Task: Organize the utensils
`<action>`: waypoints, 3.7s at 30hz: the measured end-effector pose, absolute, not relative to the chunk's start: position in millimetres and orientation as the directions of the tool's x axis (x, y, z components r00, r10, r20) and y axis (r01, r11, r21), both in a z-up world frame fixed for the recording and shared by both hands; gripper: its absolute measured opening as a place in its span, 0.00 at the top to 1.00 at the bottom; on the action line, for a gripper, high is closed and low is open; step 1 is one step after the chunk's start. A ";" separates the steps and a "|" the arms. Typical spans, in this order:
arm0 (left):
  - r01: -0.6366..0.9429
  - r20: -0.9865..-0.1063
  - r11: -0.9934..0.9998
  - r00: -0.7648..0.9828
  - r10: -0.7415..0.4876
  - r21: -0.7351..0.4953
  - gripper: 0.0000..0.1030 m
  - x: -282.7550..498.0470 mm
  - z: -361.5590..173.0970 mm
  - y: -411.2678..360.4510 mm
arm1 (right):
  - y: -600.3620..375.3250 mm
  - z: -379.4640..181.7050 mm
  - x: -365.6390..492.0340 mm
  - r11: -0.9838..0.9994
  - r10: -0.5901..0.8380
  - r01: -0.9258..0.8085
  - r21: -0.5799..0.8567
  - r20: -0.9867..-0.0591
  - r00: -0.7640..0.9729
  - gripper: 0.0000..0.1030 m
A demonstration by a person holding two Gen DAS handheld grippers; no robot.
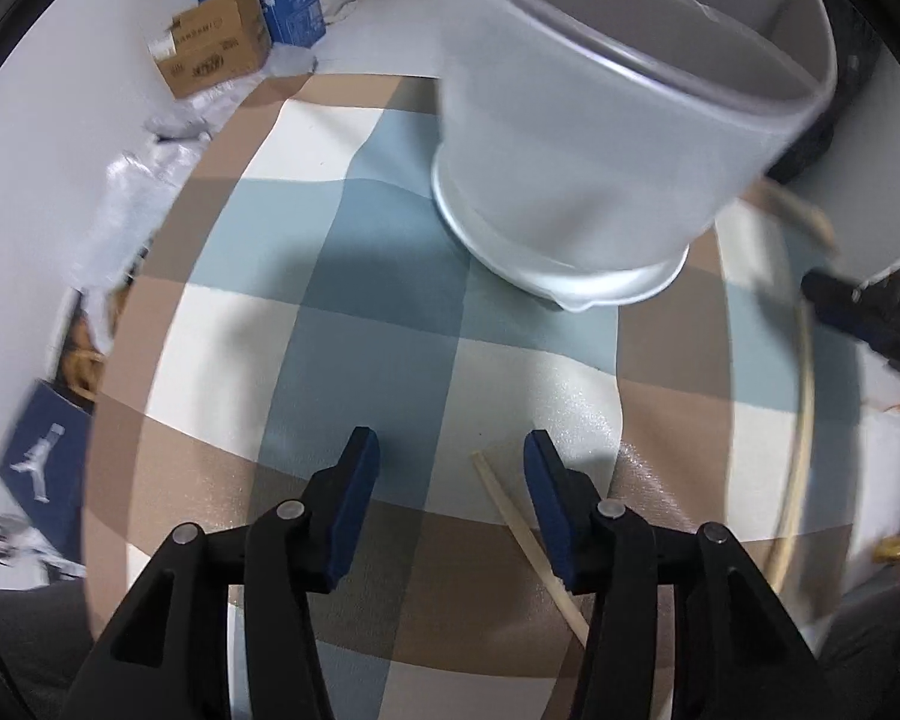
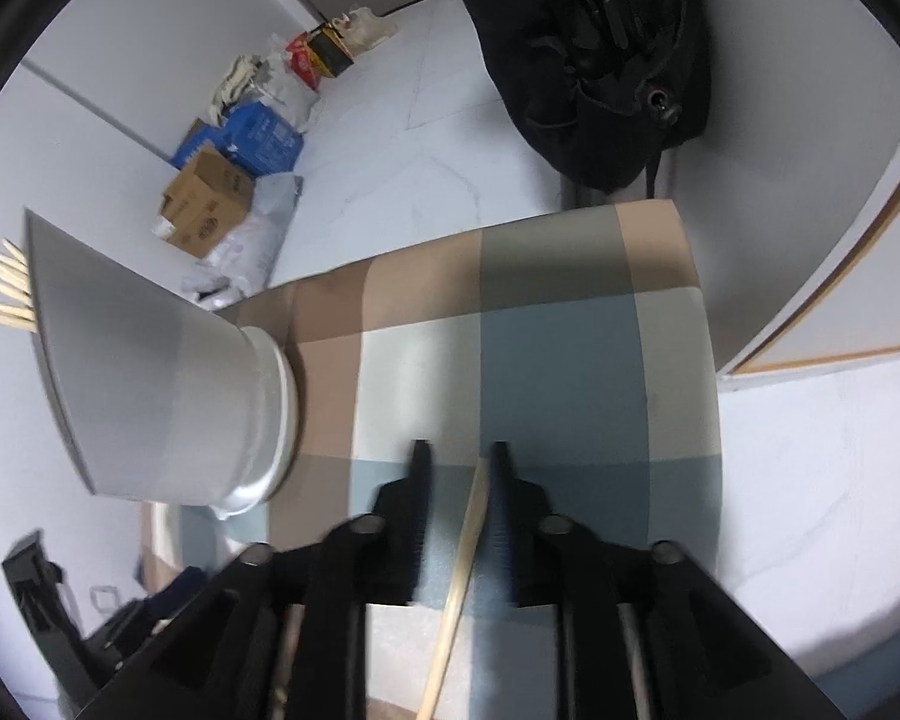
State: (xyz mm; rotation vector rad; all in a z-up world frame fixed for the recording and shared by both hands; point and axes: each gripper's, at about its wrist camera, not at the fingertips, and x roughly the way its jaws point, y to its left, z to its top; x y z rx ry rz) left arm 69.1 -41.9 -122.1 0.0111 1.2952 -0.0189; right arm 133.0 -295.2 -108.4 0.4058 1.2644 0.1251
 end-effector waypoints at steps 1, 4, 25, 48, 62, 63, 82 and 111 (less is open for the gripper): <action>0.013 -0.961 1.000 0.278 -0.005 -0.001 0.58 69.1 -122.1 -43.1 | -292.0 -108.9 133.1 0.929 0.299 0.124 0.349 -0.904 0.306 0.70; -0.006 -0.954 1.000 0.300 -0.014 -0.017 0.70 68.4 -120.9 -43.6 | -282.1 -106.9 134.1 0.956 0.248 0.077 0.284 -0.919 0.306 0.67; -0.108 -0.906 0.962 0.377 -0.194 -0.251 1.00 60.8 -112.5 -3.9 | -313.0 -101.4 113.3 0.937 0.244 0.147 0.316 -0.897 0.370 1.00; 0.000 -0.927 0.981 0.326 -0.184 -0.194 0.56 21.1 -100.0 -25.7 | -262.9 -104.0 113.0 0.998 0.029 -0.066 0.005 -0.927 0.373 0.94; 0.034 -0.965 0.977 0.149 -0.215 -0.212 0.56 -5.2 -116.1 -60.0 | -292.7 -81.2 113.6 0.981 0.155 0.037 0.191 -0.882 0.446 0.95; 0.056 -0.967 0.978 0.145 -0.208 -0.202 0.56 -10.3 -115.0 -66.5 | -292.9 -80.3 112.7 0.980 0.157 0.039 0.195 -0.880 0.449 0.95; -0.008 -0.975 1.000 0.221 -0.024 -0.027 0.65 32.3 -127.9 -56.9 | -304.3 -68.4 106.4 0.958 0.221 0.054 0.281 -0.845 0.487 0.94; 0.035 -0.722 0.969 0.660 -0.207 -0.246 0.99 12.1 -36.8 -6.5 | -291.1 -4.1 60.8 0.928 0.304 -0.071 0.366 -0.632 0.713 0.94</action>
